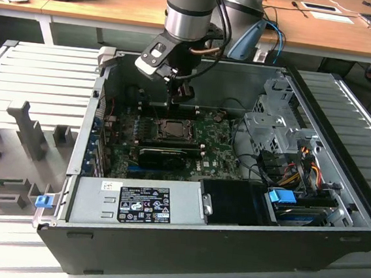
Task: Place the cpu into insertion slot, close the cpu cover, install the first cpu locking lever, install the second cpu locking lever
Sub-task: 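Install the first cpu locking lever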
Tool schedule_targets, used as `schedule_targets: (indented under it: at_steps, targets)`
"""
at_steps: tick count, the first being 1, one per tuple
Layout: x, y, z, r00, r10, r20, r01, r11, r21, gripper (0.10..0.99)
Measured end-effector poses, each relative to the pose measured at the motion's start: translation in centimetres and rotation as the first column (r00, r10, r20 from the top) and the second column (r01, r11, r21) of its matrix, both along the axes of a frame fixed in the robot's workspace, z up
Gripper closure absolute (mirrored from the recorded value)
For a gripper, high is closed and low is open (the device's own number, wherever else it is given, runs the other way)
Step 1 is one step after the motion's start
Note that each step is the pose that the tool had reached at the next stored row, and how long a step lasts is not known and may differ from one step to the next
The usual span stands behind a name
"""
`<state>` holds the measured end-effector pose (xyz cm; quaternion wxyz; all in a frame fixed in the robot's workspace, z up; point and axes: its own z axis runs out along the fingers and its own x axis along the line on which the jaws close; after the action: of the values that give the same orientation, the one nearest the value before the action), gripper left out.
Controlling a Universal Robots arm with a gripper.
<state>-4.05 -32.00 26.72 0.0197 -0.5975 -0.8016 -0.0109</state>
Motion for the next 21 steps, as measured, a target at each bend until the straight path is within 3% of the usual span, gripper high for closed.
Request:
schedule_targets:
  at_steps: [14,21]
  targets:
    - [0.00,0.00,0.00,0.9976,0.070,0.0000,-0.070,0.9976,0.000,0.980]
    - [0.00,0.00,0.00,0.9926,0.121,0.0000,-0.121,0.9926,0.000,0.980]
